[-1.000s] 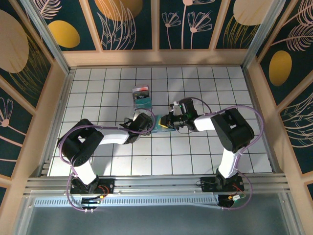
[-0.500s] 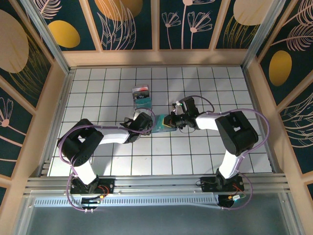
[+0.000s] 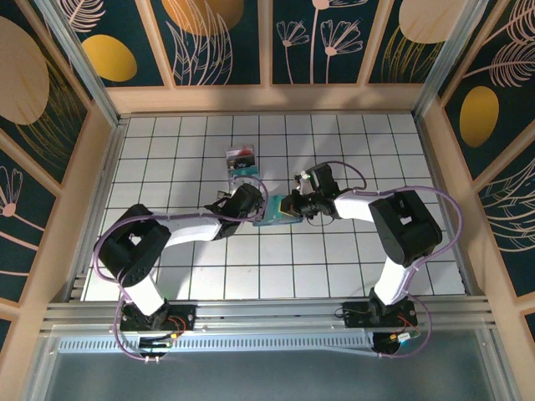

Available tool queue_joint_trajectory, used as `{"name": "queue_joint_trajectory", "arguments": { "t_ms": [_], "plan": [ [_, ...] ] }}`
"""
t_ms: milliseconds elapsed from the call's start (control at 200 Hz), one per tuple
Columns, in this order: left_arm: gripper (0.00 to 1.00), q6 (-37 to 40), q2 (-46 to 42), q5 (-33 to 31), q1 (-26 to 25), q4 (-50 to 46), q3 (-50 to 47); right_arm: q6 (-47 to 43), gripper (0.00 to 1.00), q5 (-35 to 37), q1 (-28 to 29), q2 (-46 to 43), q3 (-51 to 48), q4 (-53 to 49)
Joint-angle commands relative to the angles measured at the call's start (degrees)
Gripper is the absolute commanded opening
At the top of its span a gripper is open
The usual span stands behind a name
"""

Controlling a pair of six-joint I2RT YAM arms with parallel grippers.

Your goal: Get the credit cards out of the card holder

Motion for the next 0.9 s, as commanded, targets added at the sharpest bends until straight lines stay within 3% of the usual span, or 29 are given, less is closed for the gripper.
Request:
{"name": "queue_joint_trajectory", "arguments": {
  "t_ms": [0,125,701,796,896],
  "plan": [
    [0.99,2.6,3.0,0.9,-0.2,1.2,1.3,-1.2,0.0,1.8,0.3,-2.2,1.0,-1.4],
    [0.99,3.6,4.8,1.1,-0.4,1.3,2.0,-0.9,0.0,1.6,0.7,-1.7,1.3,-0.9],
    [0.99,2.5,5.7,2.7,-1.0,1.6,0.6,1.3,0.21,2.0,2.8,1.9,2.5,4.4],
    [0.99,2.0,5.4,2.7,-1.0,1.6,0.1,0.4,0.2,4.1,2.8,2.2,3.3,2.4],
    [0.99,1.2,4.6,2.4,-1.0,1.3,-0.4,-0.9,0.08,7.0,2.8,1.8,4.1,-0.9]
  ]
}}
